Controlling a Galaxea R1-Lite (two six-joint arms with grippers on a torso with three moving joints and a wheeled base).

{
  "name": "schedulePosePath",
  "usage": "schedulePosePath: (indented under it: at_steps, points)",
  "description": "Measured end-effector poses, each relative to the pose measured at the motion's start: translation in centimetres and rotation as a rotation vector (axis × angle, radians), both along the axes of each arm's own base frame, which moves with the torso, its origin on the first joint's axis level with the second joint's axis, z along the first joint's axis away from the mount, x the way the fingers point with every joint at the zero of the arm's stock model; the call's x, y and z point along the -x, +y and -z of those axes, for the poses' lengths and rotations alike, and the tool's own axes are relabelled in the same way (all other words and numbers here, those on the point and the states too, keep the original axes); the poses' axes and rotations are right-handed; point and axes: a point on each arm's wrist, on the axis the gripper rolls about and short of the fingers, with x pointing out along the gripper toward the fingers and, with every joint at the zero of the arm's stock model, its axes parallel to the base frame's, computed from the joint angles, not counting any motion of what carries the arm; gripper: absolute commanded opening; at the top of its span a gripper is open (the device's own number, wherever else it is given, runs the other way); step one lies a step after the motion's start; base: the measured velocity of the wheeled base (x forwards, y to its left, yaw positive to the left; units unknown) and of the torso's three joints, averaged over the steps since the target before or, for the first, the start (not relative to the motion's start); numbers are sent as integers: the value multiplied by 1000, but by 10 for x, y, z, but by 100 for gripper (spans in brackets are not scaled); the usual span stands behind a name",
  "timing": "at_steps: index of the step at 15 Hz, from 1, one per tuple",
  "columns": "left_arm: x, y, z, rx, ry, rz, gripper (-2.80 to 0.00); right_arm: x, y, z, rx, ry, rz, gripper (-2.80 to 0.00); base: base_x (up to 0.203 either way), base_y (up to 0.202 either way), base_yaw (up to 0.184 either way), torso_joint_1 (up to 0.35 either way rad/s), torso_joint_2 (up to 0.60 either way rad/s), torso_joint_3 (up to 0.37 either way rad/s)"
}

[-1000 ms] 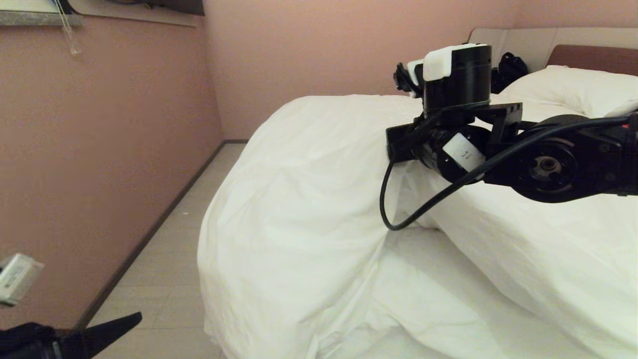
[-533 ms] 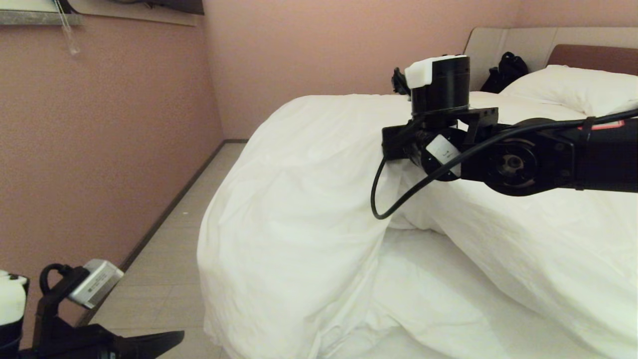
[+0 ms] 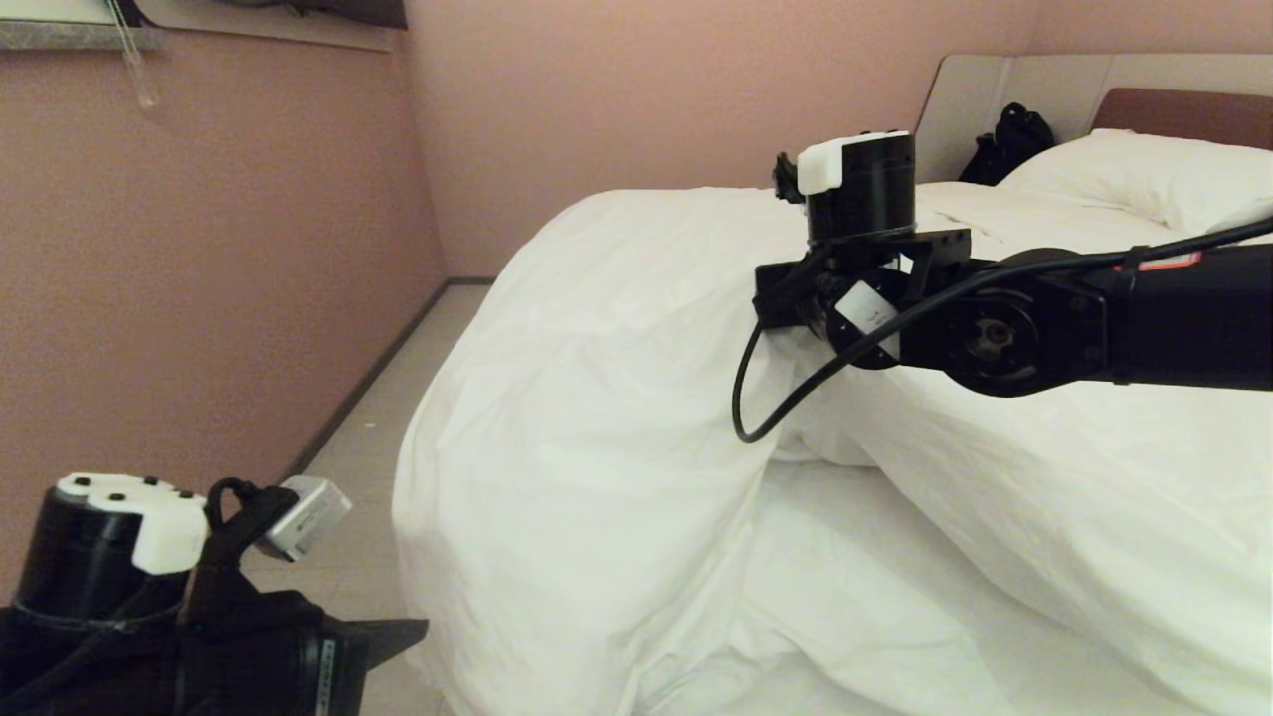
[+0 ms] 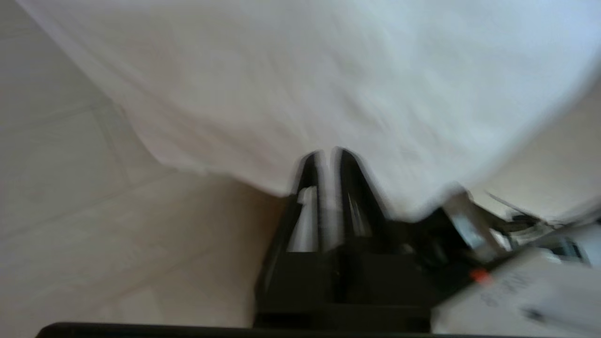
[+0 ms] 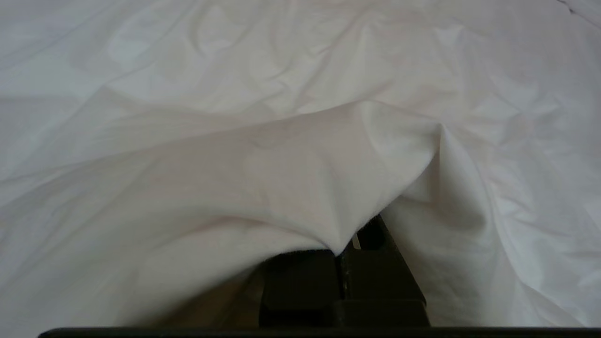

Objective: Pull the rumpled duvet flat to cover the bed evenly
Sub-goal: Flatten the corners of the folded blanket

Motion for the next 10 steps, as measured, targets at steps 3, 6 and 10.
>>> schedulePosePath:
  at_steps: [3, 6, 10]
  points:
    - [-5, -17, 14, -26, -19, 46, 0, -4, -1, 4, 2, 8, -5, -280, 0, 0, 0, 0, 0, 0]
    - [2, -29, 21, -14, -40, 117, 0, -6, -1, 6, 3, 13, -7, -280, 0, 0, 0, 0, 0, 0]
    - [7, -36, 26, -14, -32, 163, 0, -9, -2, 8, 3, 16, -5, -280, 0, 0, 0, 0, 0, 0]
